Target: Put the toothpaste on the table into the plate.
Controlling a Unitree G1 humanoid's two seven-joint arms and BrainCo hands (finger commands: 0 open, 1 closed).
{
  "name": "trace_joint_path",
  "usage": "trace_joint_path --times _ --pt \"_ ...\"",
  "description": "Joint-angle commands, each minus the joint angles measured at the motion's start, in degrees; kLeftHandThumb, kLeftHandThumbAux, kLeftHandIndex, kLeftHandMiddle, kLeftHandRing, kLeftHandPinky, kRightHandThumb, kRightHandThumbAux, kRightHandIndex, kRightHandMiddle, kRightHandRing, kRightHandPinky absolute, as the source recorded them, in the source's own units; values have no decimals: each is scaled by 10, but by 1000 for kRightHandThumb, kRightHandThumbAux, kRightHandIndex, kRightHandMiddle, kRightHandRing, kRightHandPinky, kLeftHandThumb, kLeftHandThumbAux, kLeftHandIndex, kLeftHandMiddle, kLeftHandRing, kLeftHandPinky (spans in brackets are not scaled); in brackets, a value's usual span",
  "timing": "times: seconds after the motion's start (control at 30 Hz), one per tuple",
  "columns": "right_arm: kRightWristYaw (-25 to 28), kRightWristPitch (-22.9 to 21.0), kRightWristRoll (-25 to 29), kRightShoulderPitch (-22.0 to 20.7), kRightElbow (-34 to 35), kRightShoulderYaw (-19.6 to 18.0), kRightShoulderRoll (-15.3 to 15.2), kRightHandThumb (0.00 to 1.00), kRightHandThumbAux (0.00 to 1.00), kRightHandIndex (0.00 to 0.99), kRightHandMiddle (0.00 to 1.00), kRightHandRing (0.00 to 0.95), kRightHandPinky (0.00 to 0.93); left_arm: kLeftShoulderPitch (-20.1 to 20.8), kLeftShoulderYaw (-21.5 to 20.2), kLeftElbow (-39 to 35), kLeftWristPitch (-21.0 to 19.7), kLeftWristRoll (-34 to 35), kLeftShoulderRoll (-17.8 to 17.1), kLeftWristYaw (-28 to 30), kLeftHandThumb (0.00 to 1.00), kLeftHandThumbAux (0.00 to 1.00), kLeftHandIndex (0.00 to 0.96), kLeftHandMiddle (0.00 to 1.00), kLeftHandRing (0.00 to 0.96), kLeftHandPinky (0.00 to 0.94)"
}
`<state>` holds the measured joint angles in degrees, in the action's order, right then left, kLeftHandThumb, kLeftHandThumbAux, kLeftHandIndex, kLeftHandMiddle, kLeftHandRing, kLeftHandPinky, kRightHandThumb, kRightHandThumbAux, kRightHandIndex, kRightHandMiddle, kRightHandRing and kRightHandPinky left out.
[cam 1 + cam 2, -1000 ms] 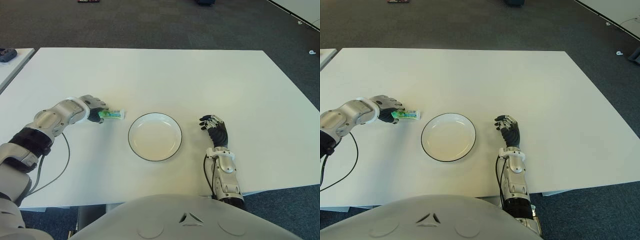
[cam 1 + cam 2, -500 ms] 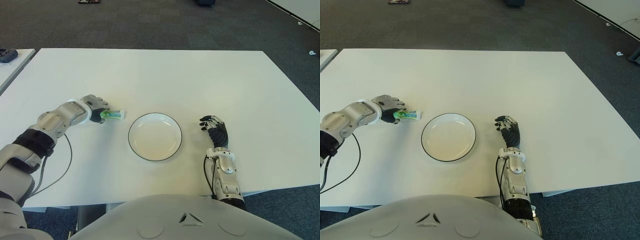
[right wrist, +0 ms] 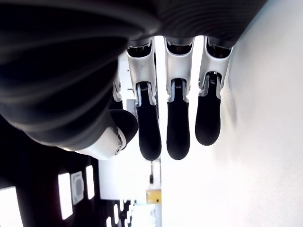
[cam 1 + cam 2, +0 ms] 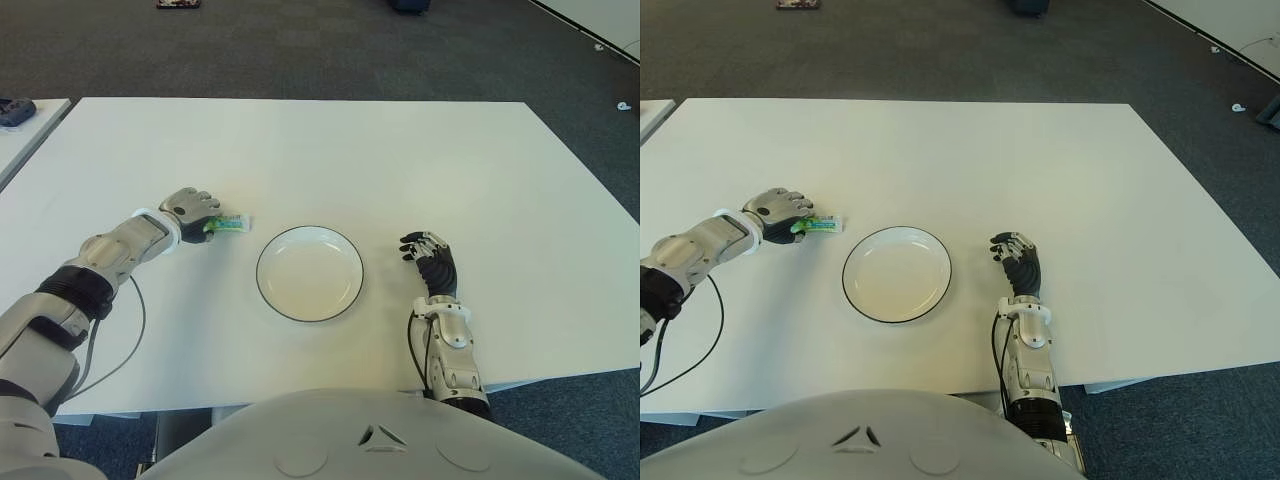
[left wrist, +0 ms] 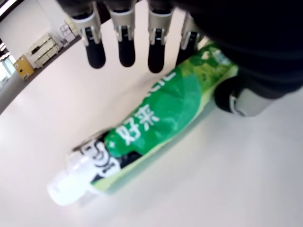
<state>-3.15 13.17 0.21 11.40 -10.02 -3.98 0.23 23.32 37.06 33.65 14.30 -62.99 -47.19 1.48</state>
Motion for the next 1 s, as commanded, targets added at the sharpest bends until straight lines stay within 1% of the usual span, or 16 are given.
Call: trace_joint_path --times 0.03,0.07,0.13,0.17,0.23,0.27,0.3,0.37,0.5,0.63,0.77,0.9,1.0 --pt "1 -5 3 9 -6 -3 1 709 729 430 466 474 496 -31 27 10 8 -16 16 0 550 520 326 368 325 342" --pt "0 -5 2 9 -5 -3 0 709 729 430 465 474 497 -31 29 10 4 -20 17 -5 550 525 335 388 348 361" --pt "-1 -5 1 10 -4 -3 0 709 728 430 467 477 505 -32 32 10 -4 -27 18 -21 544 556 378 463 426 435" --pt "-1 -5 1 11 -4 -3 0 709 728 430 468 478 505 -32 33 9 -7 -31 19 -30 576 585 388 496 463 466" --pt "-2 -5 1 11 -3 -4 0 709 728 430 468 478 500 -33 36 11 -12 -39 20 -48 651 653 413 603 583 565" --pt "-2 -6 0 11 -3 -4 0 709 728 430 468 478 498 -33 38 15 -15 -44 22 -66 662 663 416 624 606 585" --pt "-3 -6 0 11 -3 -4 0 709 728 430 467 477 490 -33 40 18 -18 -48 24 -79 677 677 423 656 642 626" --pt "-4 -7 -1 11 -3 -4 0 709 728 430 467 475 486 -32 50 42 -28 -61 35 -125 694 693 431 698 687 679" --pt "-6 -8 -2 12 -1 -4 0 709 728 429 467 476 490 -31 59 86 -45 -72 53 -200 702 704 438 744 729 723" --pt "-6 -6 -3 14 1 -4 -1 710 728 430 470 481 506 -25 66 113 -42 -68 60 -231 704 709 440 771 753 744" --pt "-4 -5 -1 16 4 -4 -2 710 728 430 475 488 510 -18 73 130 -28 -61 63 -240 705 712 440 794 779 779" --pt "-1 -5 1 17 5 -5 -3 710 728 431 479 491 504 -17 69 119 -11 -46 58 -220 705 713 440 813 804 811" --pt "-1 -4 1 17 5 -5 -4 710 727 431 484 498 518 -16 66 123 -8 -37 60 -215 706 714 440 824 818 826"
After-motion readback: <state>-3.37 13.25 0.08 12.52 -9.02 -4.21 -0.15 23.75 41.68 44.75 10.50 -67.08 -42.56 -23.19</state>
